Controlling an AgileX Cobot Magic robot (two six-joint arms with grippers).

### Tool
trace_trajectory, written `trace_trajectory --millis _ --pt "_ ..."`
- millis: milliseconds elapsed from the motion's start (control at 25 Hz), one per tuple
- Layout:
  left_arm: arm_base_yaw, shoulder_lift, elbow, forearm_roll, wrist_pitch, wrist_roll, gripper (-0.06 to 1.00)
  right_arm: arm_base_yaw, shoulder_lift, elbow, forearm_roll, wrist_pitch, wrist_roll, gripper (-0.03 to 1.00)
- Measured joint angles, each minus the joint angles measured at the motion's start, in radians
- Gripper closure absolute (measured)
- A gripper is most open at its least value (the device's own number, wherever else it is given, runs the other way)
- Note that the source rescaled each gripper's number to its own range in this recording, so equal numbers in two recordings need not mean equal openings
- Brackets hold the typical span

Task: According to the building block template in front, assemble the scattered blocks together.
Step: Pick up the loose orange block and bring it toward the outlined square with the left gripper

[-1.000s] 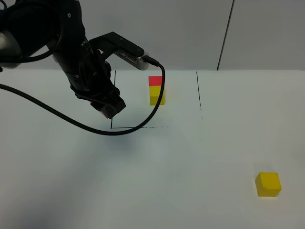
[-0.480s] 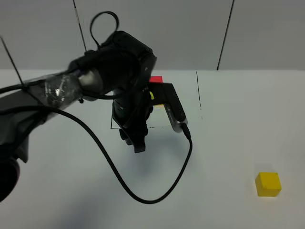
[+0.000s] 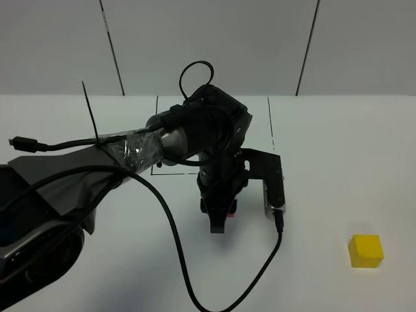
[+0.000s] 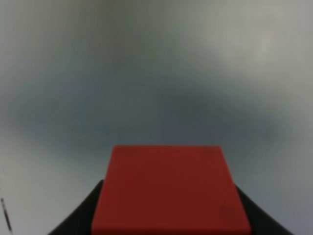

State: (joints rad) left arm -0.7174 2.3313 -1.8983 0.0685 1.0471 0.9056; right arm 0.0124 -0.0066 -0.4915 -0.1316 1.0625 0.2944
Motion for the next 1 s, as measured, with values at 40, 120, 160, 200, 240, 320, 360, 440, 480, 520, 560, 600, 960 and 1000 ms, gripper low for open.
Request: trace_trajectory --millis 40,120,160,200,240,320,360,440,480,520,560,600,960,1000 --pt "0.0 0.006 0.0 -0.016 -0.006 0.011 0.94 0.0 0.0 0.0 0.0 0.0 0.0 0.16" --pt "0.0 0.016 -0.002 -0.036 -0.01 0.023 0.94 0.0 0.0 0.0 0.0 0.0 0.0 0.16" --pt "0.0 0.021 -0.003 -0.038 -0.012 0.027 0.94 0.0 0.0 0.0 0.0 0.0 0.0 0.16" --pt "0.0 0.026 -0.004 -0.039 -0.013 0.028 0.94 0.0 0.0 0.0 0.0 0.0 0.0 0.16" --pt "0.0 0.028 -0.004 -0.039 -0.014 0.03 0.94 0.0 0.0 0.0 0.0 0.0 0.0 0.16" --pt "0.0 0.034 -0.008 -0.04 -0.016 0.031 0.94 0.0 0.0 0.0 0.0 0.0 0.0 0.16" --pt "0.0 0.036 -0.013 -0.04 -0.017 0.031 0.94 0.0 0.0 0.0 0.0 0.0 0.0 0.16" --pt "0.0 0.045 -0.035 -0.038 -0.02 0.016 0.94 0.0 0.0 0.0 0.0 0.0 0.0 0.16" --pt "0.0 0.05 -0.05 -0.034 -0.017 0.003 0.94 0.0 0.0 0.0 0.0 0.0 0.0 0.16" --pt "0.0 0.058 -0.072 -0.025 -0.007 -0.009 0.94 0.0 0.0 0.0 0.0 0.0 0.0 0.16" --pt "0.0 0.069 -0.096 -0.02 0.009 -0.013 0.94 0.0 0.0 0.0 0.0 0.0 0.0 0.16" --pt "0.0 0.081 -0.118 -0.018 0.03 -0.019 0.94 0.0 0.0 0.0 0.0 0.0 0.0 0.16" --pt "0.0 0.178 -0.259 -0.044 0.134 -0.035 0.94 0.0 0.0 0.0 0.0 0.0 0.0 0.16" --pt "0.0 0.178 -0.259 -0.049 0.134 -0.033 0.94 0.0 0.0 0.0 0.0 0.0 0.0 0.16"
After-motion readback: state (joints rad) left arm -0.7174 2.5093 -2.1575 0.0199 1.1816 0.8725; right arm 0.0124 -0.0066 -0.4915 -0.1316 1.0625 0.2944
